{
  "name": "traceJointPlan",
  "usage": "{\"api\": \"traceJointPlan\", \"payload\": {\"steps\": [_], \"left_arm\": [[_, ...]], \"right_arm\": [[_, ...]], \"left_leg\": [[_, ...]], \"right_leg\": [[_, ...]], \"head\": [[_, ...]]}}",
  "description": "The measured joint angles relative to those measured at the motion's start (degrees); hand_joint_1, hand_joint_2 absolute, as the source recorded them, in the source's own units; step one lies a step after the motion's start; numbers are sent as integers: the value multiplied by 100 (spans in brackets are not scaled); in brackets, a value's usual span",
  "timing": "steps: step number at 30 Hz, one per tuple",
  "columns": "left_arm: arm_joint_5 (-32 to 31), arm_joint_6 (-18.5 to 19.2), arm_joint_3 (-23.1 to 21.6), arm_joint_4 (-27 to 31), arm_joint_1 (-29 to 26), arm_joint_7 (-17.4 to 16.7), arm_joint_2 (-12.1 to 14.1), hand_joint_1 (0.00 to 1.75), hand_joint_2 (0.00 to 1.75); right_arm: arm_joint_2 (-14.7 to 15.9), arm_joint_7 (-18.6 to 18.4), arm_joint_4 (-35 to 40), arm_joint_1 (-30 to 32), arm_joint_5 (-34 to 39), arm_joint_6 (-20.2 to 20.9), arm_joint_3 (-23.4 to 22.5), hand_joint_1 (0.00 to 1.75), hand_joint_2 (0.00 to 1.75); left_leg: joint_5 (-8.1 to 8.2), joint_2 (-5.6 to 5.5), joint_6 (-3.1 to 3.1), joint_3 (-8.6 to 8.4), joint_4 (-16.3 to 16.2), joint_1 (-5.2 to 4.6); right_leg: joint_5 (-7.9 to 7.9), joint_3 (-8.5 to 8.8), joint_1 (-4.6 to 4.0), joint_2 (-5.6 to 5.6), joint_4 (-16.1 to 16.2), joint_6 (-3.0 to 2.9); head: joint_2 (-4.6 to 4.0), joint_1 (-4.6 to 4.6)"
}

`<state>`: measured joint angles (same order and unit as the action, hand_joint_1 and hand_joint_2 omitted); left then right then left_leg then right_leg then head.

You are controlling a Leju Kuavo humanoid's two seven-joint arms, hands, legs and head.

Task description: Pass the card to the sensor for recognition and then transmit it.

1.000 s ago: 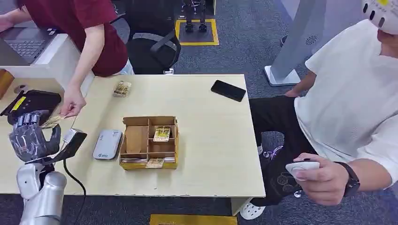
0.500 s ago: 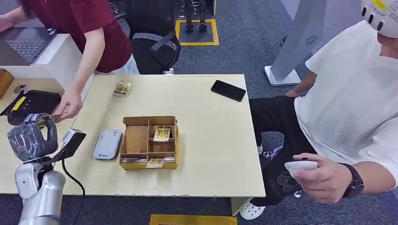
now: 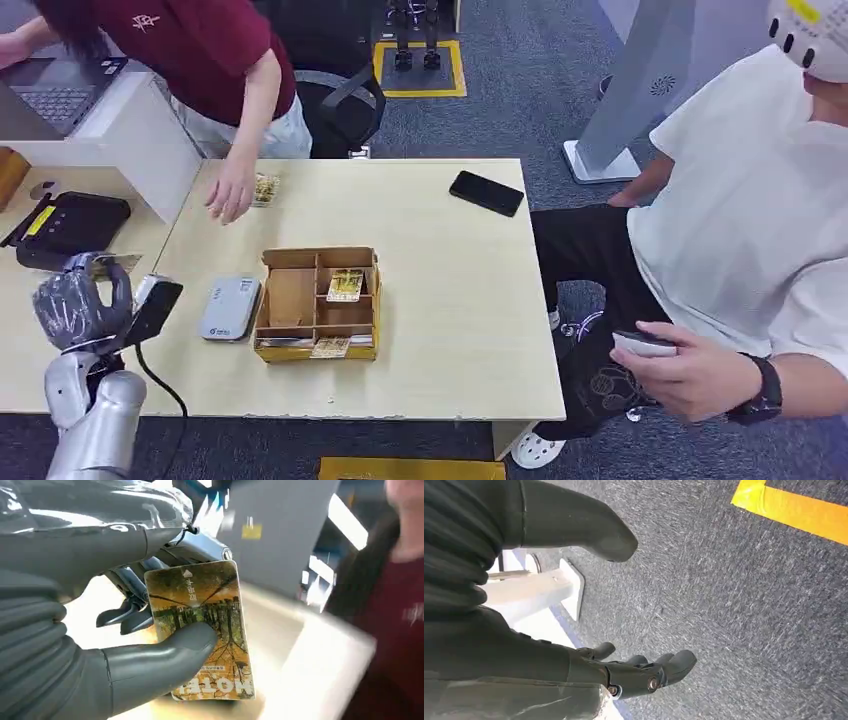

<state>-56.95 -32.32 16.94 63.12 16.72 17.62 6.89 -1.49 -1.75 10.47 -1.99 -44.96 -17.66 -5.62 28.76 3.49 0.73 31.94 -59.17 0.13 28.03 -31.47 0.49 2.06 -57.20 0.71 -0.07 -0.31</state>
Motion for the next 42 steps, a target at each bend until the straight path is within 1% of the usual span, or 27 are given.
{"api": "traceJointPlan", "payload": {"steps": [2, 3, 6, 8, 13, 15, 17, 19, 20, 22, 25, 27, 28, 31, 35, 38, 42], "left_arm": [[269, 356, -155, -15, -108, 13, 26, 175, 175], [513, 616, -236, -17, -164, 91, 35, 175, 175], [1286, 1502, -439, 9, -356, 287, 30, 175, 175], [1674, 2079, -577, 83, -513, 348, 24, 175, 175], [2363, 2999, -835, 197, -758, 345, 68, 175, 175], [2643, 3260, -882, 242, -787, 332, 85, 175, 175], [2845, 3415, -929, 290, -794, 267, 114, 175, 175], [2926, 3418, -931, 328, -789, 186, 114, 175, 175], [2935, 3356, -933, 345, -777, 96, 109, 175, 175], [2882, 3164, -940, 348, -723, -112, 94, 175, 175], [2811, 2953, -953, 348, -620, -286, 44, 175, 175], [2718, 2716, -955, 343, -531, -497, -11, 175, 175], [2703, 2646, -955, 328, -466, -609, -42, 175, 175], [2656, 2550, -955, 286, -303, -788, -118, 175, 175], [2305, 2266, -988, 166, -48, -1069, -214, 175, 175], [2130, 2233, -1040, -20, 151, -1218, -278, 175, 175], [1969, 2163, -1090, -363, 380, -1292, -370, 175, 175]], "right_arm": [[0, 2, 0, 1, -15, 0, -35, 0, 175], [0, 4, 0, 2, -22, -2, -57, 0, 175], [0, 22, 0, 1, -61, -7, -127, 0, 175], [0, 28, 0, 5, -72, -7, -162, 0, 175], [0, 39, 0, 5, -114, -7, -264, 0, 175], [0, 33, -2, 8, -118, -11, -286, 0, 175], [0, 26, 0, 6, -122, -18, -310, 0, 175], [0, 15, -2, 9, -138, -20, -341, 0, 175], [0, 13, 0, 9, -146, -20, -363, 0, 175], [0, 9, 0, 7, -173, -31, -382, 0, 175], [-2, -2, 0, 7, -186, -39, -402, 0, 175], [-2, -18, 0, 7, -214, -42, -406, 0, 175], [-2, -46, -2, 7, -225, -42, -409, 0, 175], [-4, -61, 0, 4, -273, -48, -413, 0, 175], [-9, -68, 0, 4, -359, -59, -417, 0, 175], [-11, -57, 0, 0, -409, -61, -417, 0, 175], [-17, -44, 0, -2, -463, -61, -417, 0, 175]], "left_leg": [[0, 1, 0, 0, 0, 0], [0, 1, 0, 0, 0, 0], [0, 1, 0, 0, 0, -1], [0, 1, 0, 0, 0, -1], [0, 1, 0, 0, 0, 0], [0, 0, 0, 0, 0, 0], [0, 0, 0, 0, 0, 1], [-1, 0, -1, -1, 0, 0], [-1, 0, -2, -2, -1, 0], [-2, 0, -3, -1, -1, 0], [-2, 0, -3, -1, -2, 0], [-2, 0, -3, -1, -3, 0], [-2, -1, -3, 0, -4, 0], [-2, 0, -3, 0, -5, 0], [-2, -1, -3, 0, -6, 0], [-3, -1, -3, 0, -6, 0], [-3, 0, -3, 0, -6, 0]], "right_leg": [[0, -1, 0, -1, 0, 0], [0, -1, 0, -1, 0, 0], [0, -1, 1, -1, 0, 0], [0, -1, 1, -1, 1, 0], [0, -2, 0, -1, 1, 0], [0, -2, 0, 0, 0, 0], [0, -1, 0, 0, 0, 0], [0, -1, 0, 0, 0, 0], [0, -2, 0, 0, 0, 0], [0, -2, 0, 0, 0, 0], [-1, -1, 0, 0, 0, 0], [-2, -2, 0, 0, 0, 1], [-2, -2, 0, 1, 0, 1], [-3, -2, 0, 0, 0, 2], [-4, -1, 0, 0, 0, 2], [-4, -1, 0, 1, 0, 2], [-5, -1, 0, -1, 0, 0]], "head": [[0, 0], [0, 2], [0, 2], [0, 2], [0, 0], [0, 2], [0, 0], [0, 2], [0, 0], [0, 0], [0, 2], [0, 0], [0, 2], [0, 2], [0, 2], [0, 0], [0, 0]]}}
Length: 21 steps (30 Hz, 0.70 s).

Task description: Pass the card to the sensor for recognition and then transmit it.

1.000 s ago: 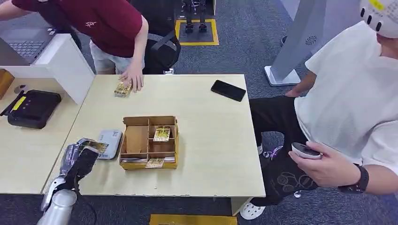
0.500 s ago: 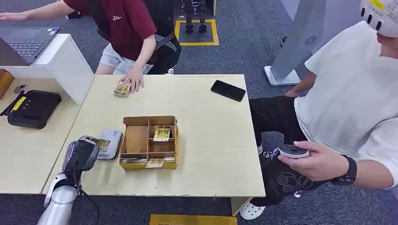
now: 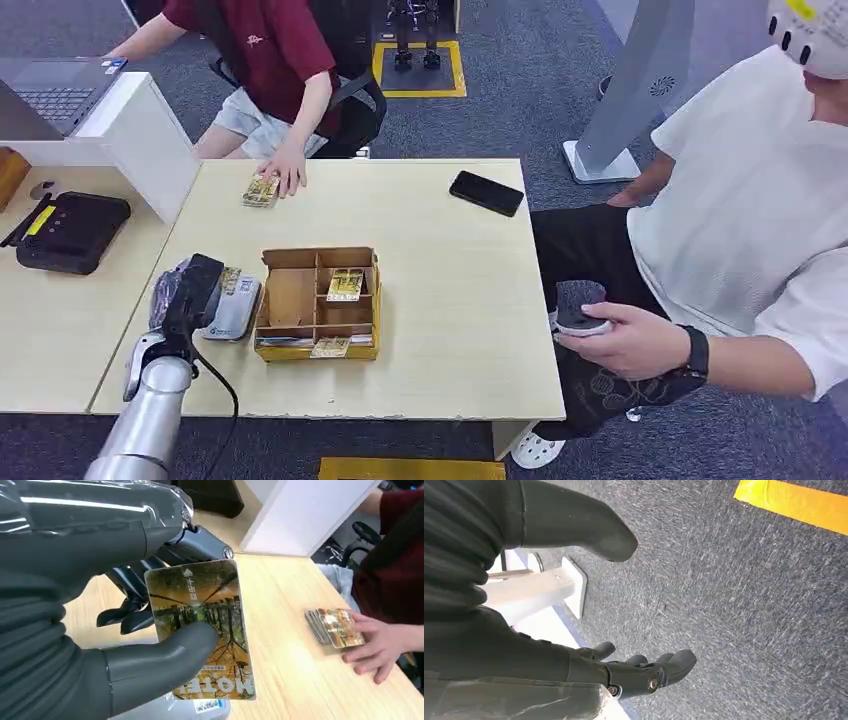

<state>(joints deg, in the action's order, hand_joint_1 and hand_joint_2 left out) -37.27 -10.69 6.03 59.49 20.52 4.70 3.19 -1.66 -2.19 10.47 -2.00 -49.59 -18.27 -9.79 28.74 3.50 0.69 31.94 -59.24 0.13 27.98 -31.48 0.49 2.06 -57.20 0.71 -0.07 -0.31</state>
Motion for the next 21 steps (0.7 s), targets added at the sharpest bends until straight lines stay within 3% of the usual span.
{"api": "traceJointPlan", "payload": {"steps": [12, 21], "left_arm": [[-406, -260, -24, -1085, 338, 0, -162, 175, 175], [-703, -736, 4, -1523, 513, -52, -138, 175, 175]], "right_arm": [[-4, -17, 0, -1, -153, -4, -94, 0, 175], [-6, -13, 0, -2, -269, 11, -133, 0, 175]], "left_leg": [[0, 0, 0, 0, 0, 0], [0, 0, 0, 1, 0, 1]], "right_leg": [[0, 0, 0, 0, 0, 0], [0, 0, -1, 0, -2, -1]], "head": [[0, 0], [0, 0]]}}
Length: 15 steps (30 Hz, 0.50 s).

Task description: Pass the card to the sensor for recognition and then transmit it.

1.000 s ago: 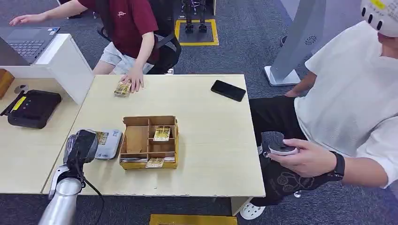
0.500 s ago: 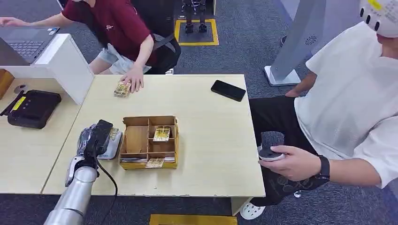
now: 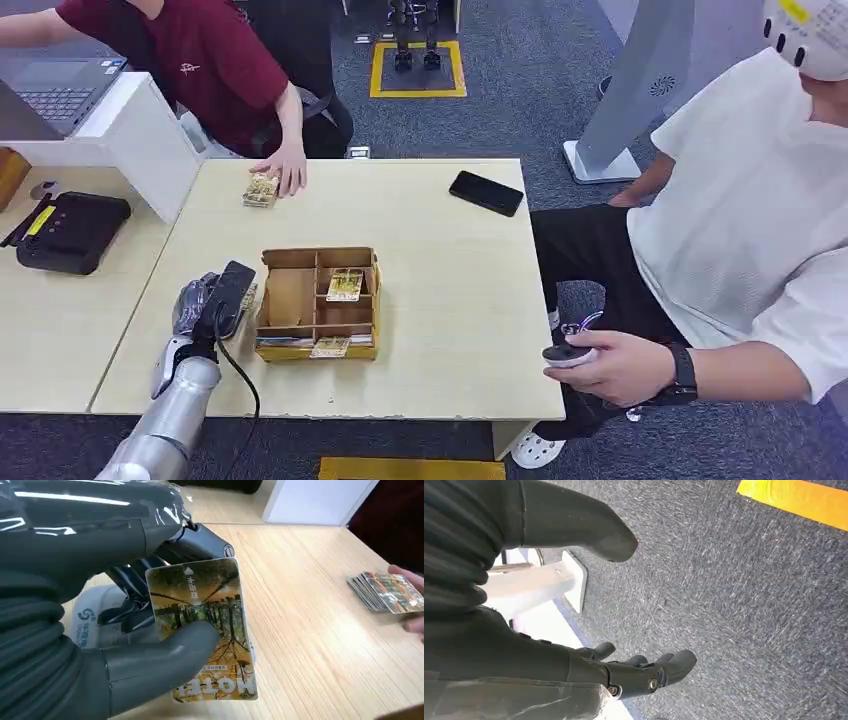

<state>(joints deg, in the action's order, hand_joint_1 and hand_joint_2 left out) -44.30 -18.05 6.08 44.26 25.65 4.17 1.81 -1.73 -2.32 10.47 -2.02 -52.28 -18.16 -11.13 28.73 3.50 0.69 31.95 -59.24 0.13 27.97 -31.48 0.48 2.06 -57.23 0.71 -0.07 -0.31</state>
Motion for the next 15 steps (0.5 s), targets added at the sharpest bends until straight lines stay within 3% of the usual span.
{"api": "traceJointPlan", "payload": {"steps": [8, 15], "left_arm": [[-357, -236, 61, -291, 85, -74, 68, 175, 175], [-374, -92, 64, -422, 161, 53, 65, 175, 175]], "right_arm": [[-2, 2, 0, -1, -105, 44, -42, 0, 175], [-5, -11, 0, -1, -140, 44, -105, 0, 175]], "left_leg": [[0, -1, 0, 0, 0, 0], [-3, -1, 0, -1, 0, -1]], "right_leg": [[0, 0, 0, 1, -1, 0], [0, 1, 1, 1, -1, 0]], "head": [[0, 0], [0, 0]]}}
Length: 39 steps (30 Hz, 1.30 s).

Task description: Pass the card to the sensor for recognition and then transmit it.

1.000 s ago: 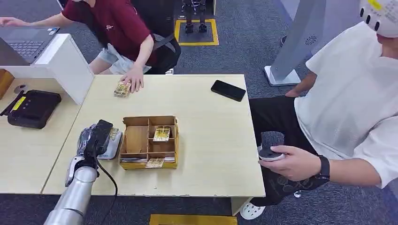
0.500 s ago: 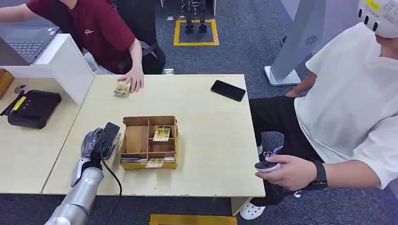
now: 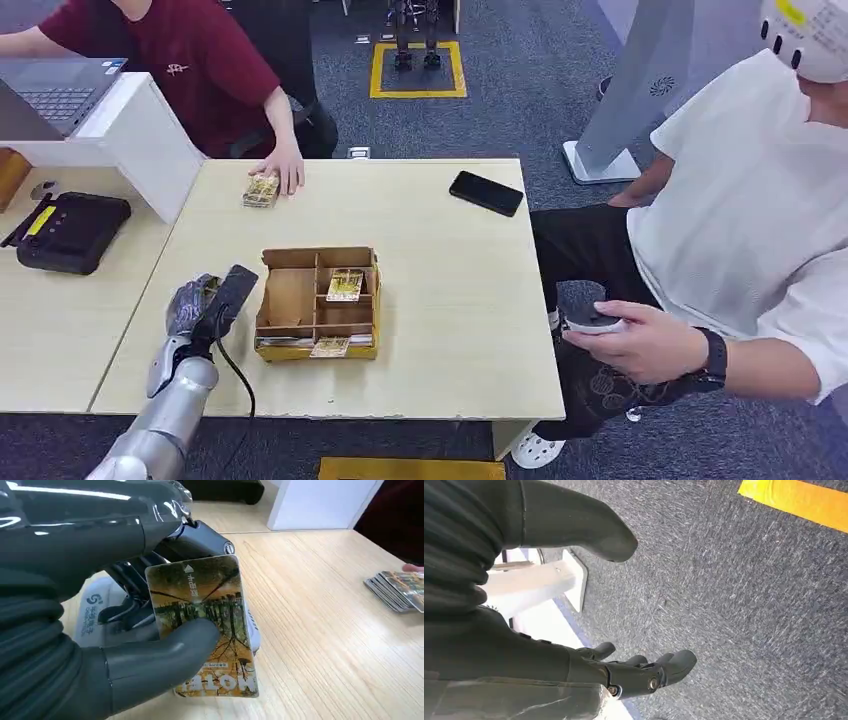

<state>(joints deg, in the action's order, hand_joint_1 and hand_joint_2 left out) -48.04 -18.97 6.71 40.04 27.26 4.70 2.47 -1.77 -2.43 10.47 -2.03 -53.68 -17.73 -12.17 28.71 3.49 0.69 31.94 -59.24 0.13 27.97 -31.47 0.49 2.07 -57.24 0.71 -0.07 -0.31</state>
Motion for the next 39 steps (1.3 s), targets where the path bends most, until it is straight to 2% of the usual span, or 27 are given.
{"api": "traceJointPlan", "payload": {"steps": [3, 6, 7, 10, 16, 20, 26, 36, 39], "left_arm": [[158, 359, 0, 33, 7, 188, -2, 175, 175], [547, 978, 0, 363, -35, 293, -11, 175, 175], [680, 1078, 0, 501, -69, 312, -15, 175, 175], [968, 1274, -2, 865, -129, 302, -11, 175, 175], [1305, 1396, -15, 1436, -132, 299, 92, 175, 175], [1333, 1418, -33, 1639, -129, 291, 144, 175, 175], [1235, 1351, -66, 1674, -82, 44, 223, 175, 175], [861, 462, -24, 798, 255, -63, 477, 175, 175], [789, 312, 46, 564, 304, -66, 538, 175, 175]], "right_arm": [[0, -46, 0, 1, 0, -2, -33, 0, 175], [0, -96, 0, 3, -20, -2, -72, 0, 175], [0, -103, 0, 4, -22, -2, -96, 0, 175], [-4, -112, 0, 13, -44, -2, -168, 0, 175], [-7, -112, 0, 12, -74, -2, -282, 0, 175], [-7, -131, 0, 11, -89, -2, -310, 0, 175], [-9, -134, 0, 9, -164, 0, -310, 0, 175], [-17, -85, 0, 3, -387, 26, -330, 0, 175], [-20, -103, 0, 3, -442, 31, -341, 0, 175]], "left_leg": [[-2, 0, 0, -1, 0, 0], [-2, 0, 0, 0, 0, 0], [-2, 1, -1, 0, 0, 0], [-2, 1, -1, 2, 0, 0], [-2, 1, -1, 3, 0, 1], [-2, 1, -1, 2, 0, 0], [-3, 1, -1, 2, 0, 0], [-4, 1, -4, 3, 0, 1], [-4, 1, -4, 3, 0, 1]], "right_leg": [[0, 0, 0, 0, -1, 0], [-1, 0, 0, 1, -3, -1], [-1, 0, 0, -1, -3, -1], [-1, -3, -1, -1, -4, -1], [-1, -5, -1, -1, -4, -1], [-1, -5, -1, -1, -4, -1], [-1, -6, -1, -1, -4, -1], [-1, -6, -1, -1, -9, -2], [-1, -7, -1, -1, -9, -2]], "head": [[0, 0], [0, 2], [0, 0], [0, 2], [0, 0], [0, 0], [0, 2], [0, 2], [0, 2]]}}
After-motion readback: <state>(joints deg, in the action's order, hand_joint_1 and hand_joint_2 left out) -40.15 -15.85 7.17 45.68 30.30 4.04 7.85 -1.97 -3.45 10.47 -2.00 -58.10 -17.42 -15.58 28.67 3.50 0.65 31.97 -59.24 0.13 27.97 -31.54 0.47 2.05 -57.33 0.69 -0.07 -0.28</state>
